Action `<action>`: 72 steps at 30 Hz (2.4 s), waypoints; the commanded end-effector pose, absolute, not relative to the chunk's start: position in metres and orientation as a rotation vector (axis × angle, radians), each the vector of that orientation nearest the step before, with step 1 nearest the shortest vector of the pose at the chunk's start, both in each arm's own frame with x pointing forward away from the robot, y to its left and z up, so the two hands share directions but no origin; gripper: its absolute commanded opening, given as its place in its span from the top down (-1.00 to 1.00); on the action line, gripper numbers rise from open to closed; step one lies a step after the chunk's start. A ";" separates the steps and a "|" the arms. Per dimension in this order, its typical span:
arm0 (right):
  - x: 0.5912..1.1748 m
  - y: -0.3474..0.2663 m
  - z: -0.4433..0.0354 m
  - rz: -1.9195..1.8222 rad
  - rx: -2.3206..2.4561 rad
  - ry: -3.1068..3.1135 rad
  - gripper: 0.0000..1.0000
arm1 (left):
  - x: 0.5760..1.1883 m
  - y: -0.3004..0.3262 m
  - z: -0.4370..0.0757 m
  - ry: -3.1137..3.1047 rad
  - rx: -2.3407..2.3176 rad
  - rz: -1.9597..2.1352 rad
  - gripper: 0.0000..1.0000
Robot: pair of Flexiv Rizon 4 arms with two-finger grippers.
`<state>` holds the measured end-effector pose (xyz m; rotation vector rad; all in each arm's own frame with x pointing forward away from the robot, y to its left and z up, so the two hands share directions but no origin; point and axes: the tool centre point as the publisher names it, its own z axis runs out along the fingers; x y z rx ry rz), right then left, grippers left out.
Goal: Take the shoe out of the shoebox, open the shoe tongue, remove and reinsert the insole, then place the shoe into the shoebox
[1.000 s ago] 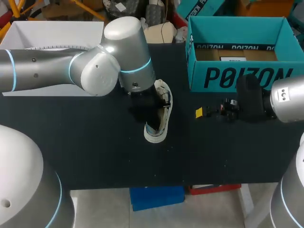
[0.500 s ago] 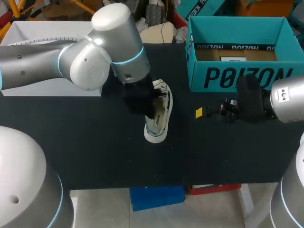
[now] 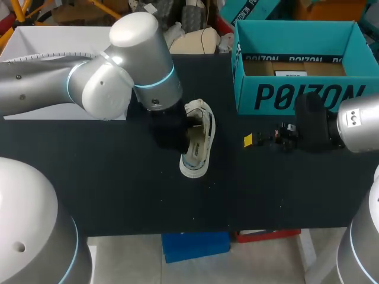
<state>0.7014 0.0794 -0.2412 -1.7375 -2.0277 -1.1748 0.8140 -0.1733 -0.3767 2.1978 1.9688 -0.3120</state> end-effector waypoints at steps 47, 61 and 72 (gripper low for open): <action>0.702 0.080 -0.241 -1.171 -1.740 -2.028 -1.00 | 0.828 -0.179 -0.377 1.960 2.257 -0.245 1.00; 0.702 0.080 -0.241 -1.171 -1.740 -2.028 -1.00 | 0.843 -0.161 -0.383 1.997 2.312 -0.140 1.00; 0.702 0.080 -0.241 -1.171 -1.740 -2.028 -1.00 | 0.842 -0.156 -0.378 2.006 2.297 -0.148 1.00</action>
